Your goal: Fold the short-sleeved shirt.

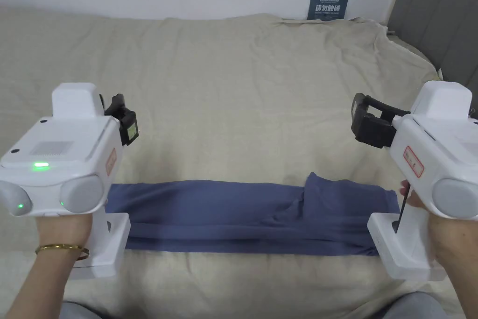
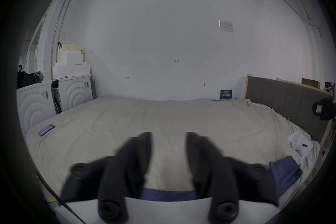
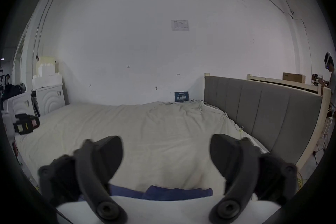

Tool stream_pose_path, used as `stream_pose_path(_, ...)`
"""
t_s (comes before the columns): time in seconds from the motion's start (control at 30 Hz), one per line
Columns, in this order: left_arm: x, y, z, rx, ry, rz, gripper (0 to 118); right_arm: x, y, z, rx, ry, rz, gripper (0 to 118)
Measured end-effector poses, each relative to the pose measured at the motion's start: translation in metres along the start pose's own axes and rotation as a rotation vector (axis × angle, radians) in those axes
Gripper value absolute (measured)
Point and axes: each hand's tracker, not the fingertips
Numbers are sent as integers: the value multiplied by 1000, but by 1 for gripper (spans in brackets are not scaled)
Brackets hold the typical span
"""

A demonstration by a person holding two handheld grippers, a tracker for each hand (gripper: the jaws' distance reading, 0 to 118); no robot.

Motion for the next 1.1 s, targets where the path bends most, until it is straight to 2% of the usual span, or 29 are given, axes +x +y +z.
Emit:
stream_pose_path(0.07, 2, -4, -1, -7, -10, -16, 11, -2, -1, 0, 4, -1, 14, 65)
stream_pose_path(0.1, 2, -5, -1, -17, -25, -20, 7, -1, -1, 0, -1, 5, 11, 44)
stream_pose_path(0.2, 4, -7, -2, -15, -16, -39, 0, -3, -3, 2, 6, -4, -2, 2)
stream_pose_path(0.83, -2, -9, -7, -67, -34, -36, 0, -4, -13, -3, -34, 19, 8, 0)
stream_pose_path(0.87, -6, -7, -9, -71, -52, -19, 4, -4, -14, -3, -35, 24, 7, 0)
stream_pose_path(0.9, -13, -4, -12, -89, -70, 21, 16, -5, -14, -4, -36, 29, 8, 0)
stream_pose_path(0.93, -19, 1, -16, -136, -86, 39, 30, -5, -14, -4, -38, 31, 9, 0)
stream_pose_path(0.97, -26, 6, -21, -181, -101, 55, 50, -6, -14, -4, -40, 33, 12, 0)
stream_pose_path(1.07, -49, 13, -37, -274, -148, 76, 72, -8, -16, -8, -42, 37, 26, 0)
stream_pose_path(1.1, -54, 16, -44, -299, -155, 73, 93, -8, -16, -9, -47, 37, 22, 0)
